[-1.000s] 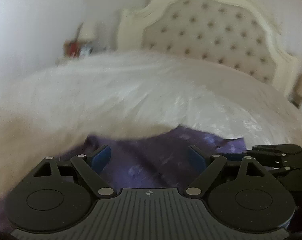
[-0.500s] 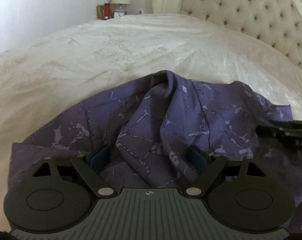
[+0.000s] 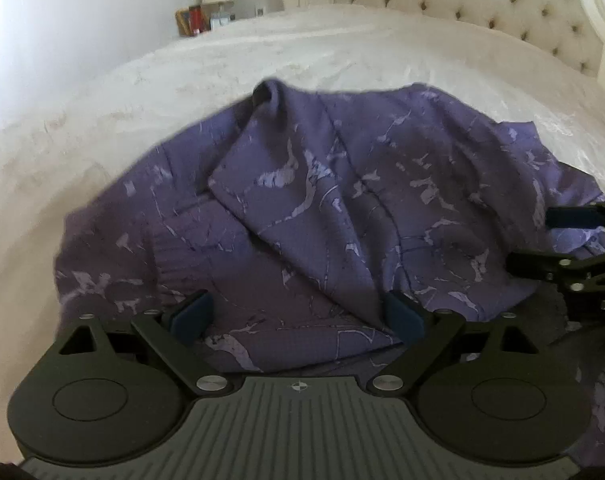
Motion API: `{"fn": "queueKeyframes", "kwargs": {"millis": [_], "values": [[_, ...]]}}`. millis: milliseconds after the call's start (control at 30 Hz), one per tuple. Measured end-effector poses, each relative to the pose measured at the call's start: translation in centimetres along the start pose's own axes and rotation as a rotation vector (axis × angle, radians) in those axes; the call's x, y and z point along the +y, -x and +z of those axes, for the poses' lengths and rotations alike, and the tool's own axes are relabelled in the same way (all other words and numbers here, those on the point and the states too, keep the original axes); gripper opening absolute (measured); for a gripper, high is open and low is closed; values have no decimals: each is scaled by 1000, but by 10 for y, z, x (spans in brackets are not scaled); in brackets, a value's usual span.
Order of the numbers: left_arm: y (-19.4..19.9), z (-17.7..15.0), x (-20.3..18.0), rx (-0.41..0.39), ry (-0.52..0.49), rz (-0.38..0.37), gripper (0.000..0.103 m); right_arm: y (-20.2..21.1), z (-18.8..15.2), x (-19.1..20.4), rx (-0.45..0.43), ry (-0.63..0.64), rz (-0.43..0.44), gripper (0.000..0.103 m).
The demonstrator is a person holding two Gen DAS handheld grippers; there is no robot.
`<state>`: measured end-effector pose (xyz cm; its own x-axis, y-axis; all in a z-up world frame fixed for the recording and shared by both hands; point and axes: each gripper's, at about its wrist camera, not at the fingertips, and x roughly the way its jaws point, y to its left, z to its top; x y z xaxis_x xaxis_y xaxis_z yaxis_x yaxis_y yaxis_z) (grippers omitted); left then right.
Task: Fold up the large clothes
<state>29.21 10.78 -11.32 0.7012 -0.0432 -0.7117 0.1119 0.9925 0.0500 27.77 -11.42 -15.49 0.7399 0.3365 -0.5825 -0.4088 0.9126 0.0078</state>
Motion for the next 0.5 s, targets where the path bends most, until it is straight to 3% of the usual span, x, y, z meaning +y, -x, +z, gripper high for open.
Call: {"fn": "queueKeyframes", "kwargs": {"millis": [233, 367, 500], "values": [[76, -26, 4, -91, 102, -100, 98, 75, -12, -27, -80, -125, 77, 95], [112, -60, 12, -64, 180, -140, 103, 115, -39, -59, -14, -240, 94, 101], [133, -89, 20, -19, 251, -135, 103, 145, -71, -90, 100, -363, 41, 102]]}}
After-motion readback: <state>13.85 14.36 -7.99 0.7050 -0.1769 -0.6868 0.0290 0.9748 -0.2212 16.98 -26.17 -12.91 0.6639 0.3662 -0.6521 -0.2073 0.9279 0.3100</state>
